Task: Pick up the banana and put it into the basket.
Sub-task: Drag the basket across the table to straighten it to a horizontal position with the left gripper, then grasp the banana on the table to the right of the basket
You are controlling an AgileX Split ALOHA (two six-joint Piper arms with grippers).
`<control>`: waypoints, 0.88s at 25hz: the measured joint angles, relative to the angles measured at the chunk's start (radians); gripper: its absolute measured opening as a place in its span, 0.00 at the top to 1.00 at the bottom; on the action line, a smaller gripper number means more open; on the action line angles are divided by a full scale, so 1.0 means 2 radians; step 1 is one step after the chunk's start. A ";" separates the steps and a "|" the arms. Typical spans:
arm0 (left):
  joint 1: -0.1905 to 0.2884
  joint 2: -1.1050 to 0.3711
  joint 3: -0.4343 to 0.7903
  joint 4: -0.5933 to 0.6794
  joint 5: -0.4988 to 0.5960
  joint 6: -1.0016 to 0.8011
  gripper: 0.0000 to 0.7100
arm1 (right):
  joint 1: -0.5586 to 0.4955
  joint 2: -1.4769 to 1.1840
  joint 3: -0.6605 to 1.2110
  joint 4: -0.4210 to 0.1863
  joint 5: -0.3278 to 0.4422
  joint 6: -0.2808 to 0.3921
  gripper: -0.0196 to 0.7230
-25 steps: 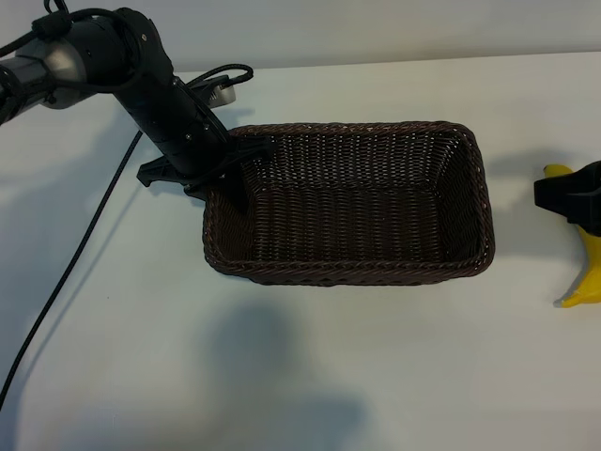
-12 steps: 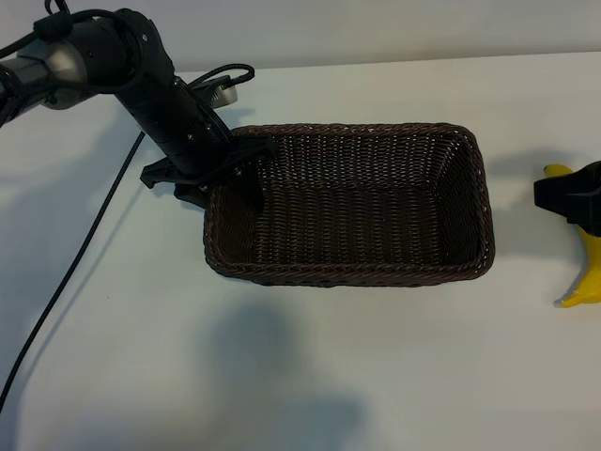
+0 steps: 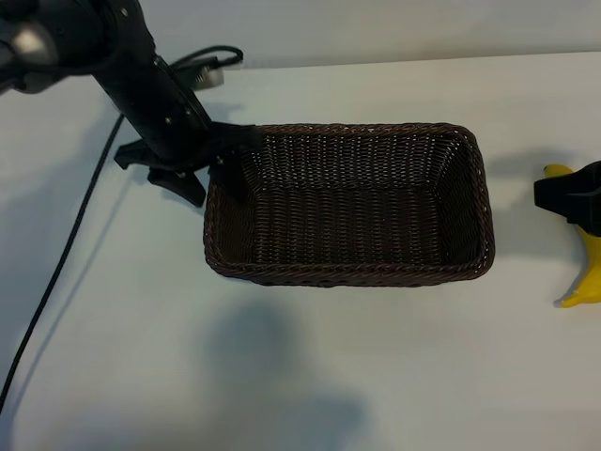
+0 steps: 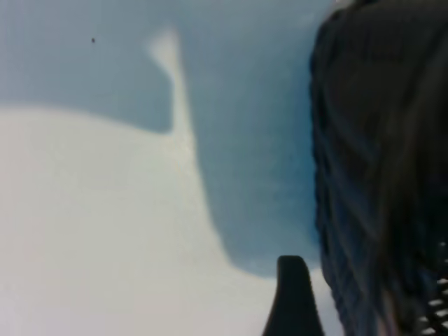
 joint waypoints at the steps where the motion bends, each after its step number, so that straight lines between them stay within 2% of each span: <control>1: 0.000 -0.008 0.000 0.000 0.001 0.000 0.21 | 0.000 0.000 0.000 0.000 0.000 0.000 0.27; 5: 0.000 -0.038 0.000 0.007 0.020 0.000 0.21 | 0.000 0.000 0.000 0.000 0.000 0.000 0.27; 10: 0.008 -0.067 -0.003 0.047 0.034 -0.008 0.21 | 0.000 0.000 0.000 0.000 0.000 0.000 0.27; 15: 0.046 -0.069 -0.028 0.098 0.041 -0.033 0.21 | 0.000 0.000 0.000 0.000 0.000 0.000 0.27; 22: 0.099 -0.069 -0.054 0.217 0.053 -0.091 0.21 | 0.000 0.000 0.000 0.000 0.000 0.000 0.27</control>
